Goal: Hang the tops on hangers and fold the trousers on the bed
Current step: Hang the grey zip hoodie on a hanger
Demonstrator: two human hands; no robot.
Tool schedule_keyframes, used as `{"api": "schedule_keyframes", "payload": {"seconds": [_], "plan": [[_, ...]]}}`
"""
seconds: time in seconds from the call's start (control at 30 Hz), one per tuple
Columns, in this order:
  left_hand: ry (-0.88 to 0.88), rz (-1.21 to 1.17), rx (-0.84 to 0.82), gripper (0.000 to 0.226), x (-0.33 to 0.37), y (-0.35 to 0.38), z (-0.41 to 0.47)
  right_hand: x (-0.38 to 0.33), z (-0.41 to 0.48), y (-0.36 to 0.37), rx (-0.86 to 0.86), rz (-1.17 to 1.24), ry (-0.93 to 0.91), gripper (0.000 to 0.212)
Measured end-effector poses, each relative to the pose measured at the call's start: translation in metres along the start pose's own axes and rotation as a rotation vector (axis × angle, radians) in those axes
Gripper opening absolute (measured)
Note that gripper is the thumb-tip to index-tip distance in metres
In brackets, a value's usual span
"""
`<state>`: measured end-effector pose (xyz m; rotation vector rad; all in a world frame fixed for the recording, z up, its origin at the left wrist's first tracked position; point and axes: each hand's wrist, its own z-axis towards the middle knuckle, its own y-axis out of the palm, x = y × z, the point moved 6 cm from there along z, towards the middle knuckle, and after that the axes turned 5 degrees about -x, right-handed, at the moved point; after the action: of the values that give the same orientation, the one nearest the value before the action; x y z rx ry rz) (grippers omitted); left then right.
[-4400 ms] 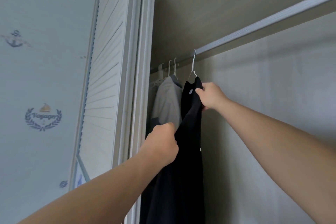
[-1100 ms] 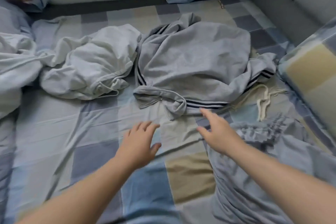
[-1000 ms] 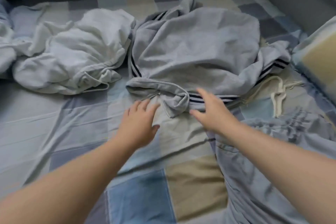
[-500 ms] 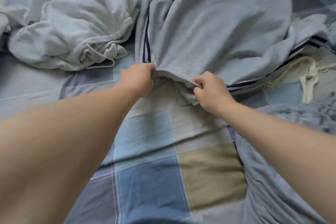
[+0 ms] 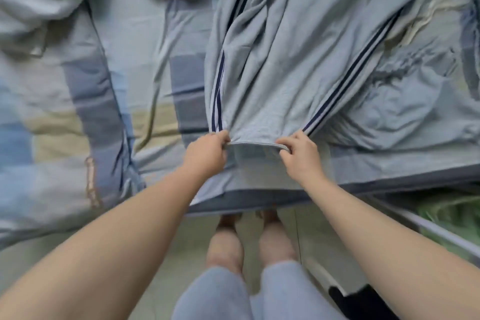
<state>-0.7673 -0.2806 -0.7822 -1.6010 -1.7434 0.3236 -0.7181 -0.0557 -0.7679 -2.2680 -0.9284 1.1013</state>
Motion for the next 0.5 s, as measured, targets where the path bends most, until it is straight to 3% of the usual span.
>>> {"api": "schedule_keyframes", "payload": {"seconds": [0.3, 0.4, 0.5], "plan": [[-0.195, -0.034, -0.293, 0.033, -0.043, 0.079, -0.129, -0.001, -0.123, 0.083, -0.355, -0.070, 0.124, 0.032], [-0.217, -0.049, -0.396, 0.032, -0.048, 0.086, -0.132, 0.001, -0.124, 0.081, -0.464, -0.029, 0.157, 0.032], [-0.213, -0.061, -0.405, 0.036, -0.040, 0.067, -0.110, 0.002, -0.095, 0.053, -0.437, 0.027, 0.187, 0.034]]}}
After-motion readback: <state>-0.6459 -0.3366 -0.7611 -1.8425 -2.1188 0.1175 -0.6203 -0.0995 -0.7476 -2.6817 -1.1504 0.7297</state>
